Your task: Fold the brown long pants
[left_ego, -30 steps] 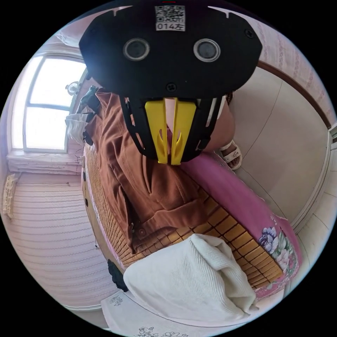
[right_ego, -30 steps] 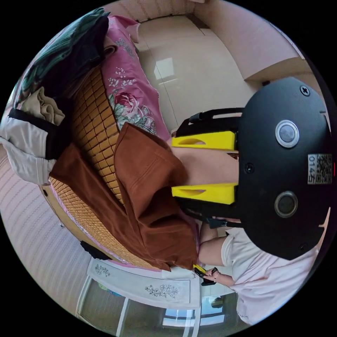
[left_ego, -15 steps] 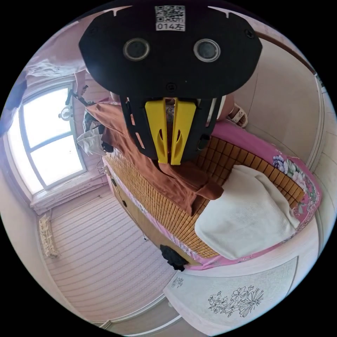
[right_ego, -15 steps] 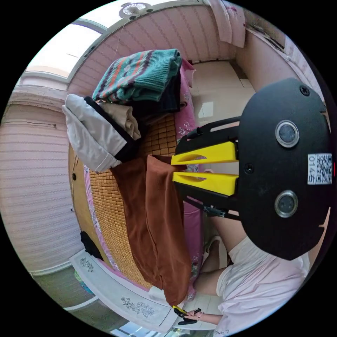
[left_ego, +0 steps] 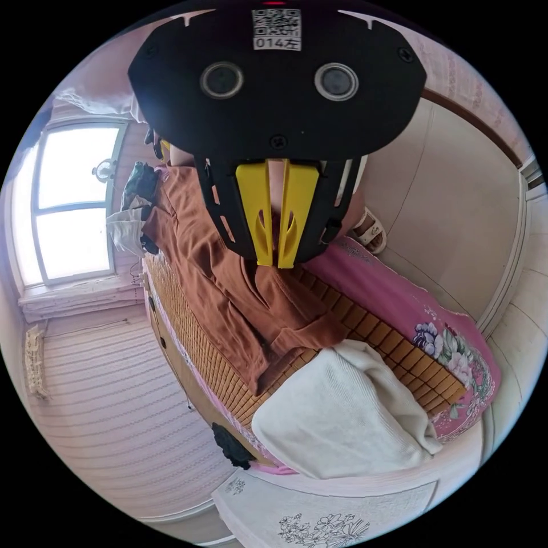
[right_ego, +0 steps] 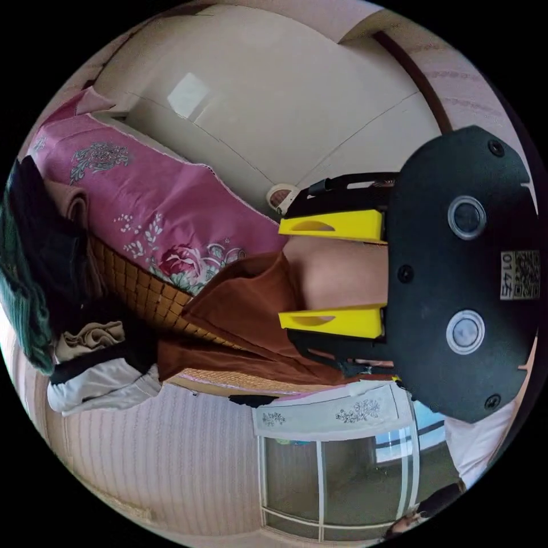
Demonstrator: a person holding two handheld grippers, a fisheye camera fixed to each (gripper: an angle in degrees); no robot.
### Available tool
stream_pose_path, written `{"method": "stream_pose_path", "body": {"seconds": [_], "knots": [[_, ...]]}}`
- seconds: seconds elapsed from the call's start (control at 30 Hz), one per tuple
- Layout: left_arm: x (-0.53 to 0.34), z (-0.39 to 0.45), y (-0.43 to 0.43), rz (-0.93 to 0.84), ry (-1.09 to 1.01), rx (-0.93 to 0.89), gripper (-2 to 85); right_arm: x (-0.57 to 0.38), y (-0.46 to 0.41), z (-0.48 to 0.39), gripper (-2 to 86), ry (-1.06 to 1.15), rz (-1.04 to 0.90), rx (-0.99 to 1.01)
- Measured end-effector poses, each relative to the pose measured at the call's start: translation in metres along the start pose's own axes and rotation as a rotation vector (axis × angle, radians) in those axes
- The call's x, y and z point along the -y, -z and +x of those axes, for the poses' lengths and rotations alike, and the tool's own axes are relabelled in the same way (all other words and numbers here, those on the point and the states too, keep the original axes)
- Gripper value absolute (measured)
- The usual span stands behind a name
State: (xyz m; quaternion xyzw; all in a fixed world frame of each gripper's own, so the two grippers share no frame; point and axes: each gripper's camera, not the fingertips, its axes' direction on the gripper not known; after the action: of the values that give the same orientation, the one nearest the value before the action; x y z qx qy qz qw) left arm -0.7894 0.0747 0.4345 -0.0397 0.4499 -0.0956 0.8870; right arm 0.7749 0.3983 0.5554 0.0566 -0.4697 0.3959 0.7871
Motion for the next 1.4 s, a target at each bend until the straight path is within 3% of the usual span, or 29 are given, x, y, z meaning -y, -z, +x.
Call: {"method": "stream_pose_path", "body": {"seconds": [0.13,0.27,0.37,0.53,0.6,0.67,0.77,1.0,1.13,1.23,1.4], "knots": [[0.008,0.012,0.006,0.026,-0.043,-0.029,-1.0,0.015,0.025,-0.018,4.0,0.048,0.111,0.080],[0.008,0.027,0.034,0.035,-0.113,-0.064,-1.0,0.023,0.080,-0.054,2.2,0.228,0.165,0.030],[-0.006,0.014,0.044,0.055,-0.074,-0.109,-1.0,0.027,0.097,-0.018,1.9,0.135,0.138,-0.046],[-0.027,-0.028,0.016,-0.059,0.084,0.003,-0.8,0.014,0.101,0.026,2.9,0.010,0.176,-0.171],[-0.034,-0.043,0.007,-0.070,0.159,-0.030,-0.5,0.010,0.101,0.039,7.0,-0.021,0.167,-0.103],[-0.040,-0.056,0.003,-0.030,0.235,-0.101,0.9,0.006,0.088,0.053,17.0,-0.066,0.107,-0.006],[-0.045,-0.063,0.006,0.008,0.291,-0.141,5.7,0.002,0.068,0.064,19.9,-0.109,0.038,0.038],[-0.054,-0.058,0.028,0.145,0.315,-0.121,13.2,0.007,0.041,0.068,17.7,-0.139,-0.043,0.062],[-0.048,-0.055,0.018,0.109,0.321,-0.102,16.2,0.006,0.048,0.064,17.9,-0.122,-0.038,-0.079],[-0.042,-0.052,-0.002,0.080,0.318,-0.132,17.5,-0.007,0.053,0.085,17.8,-0.210,0.001,-0.006],[-0.034,-0.037,-0.034,-0.018,0.294,-0.126,10.9,-0.007,0.033,0.075,14.3,-0.178,-0.037,0.127]]}}
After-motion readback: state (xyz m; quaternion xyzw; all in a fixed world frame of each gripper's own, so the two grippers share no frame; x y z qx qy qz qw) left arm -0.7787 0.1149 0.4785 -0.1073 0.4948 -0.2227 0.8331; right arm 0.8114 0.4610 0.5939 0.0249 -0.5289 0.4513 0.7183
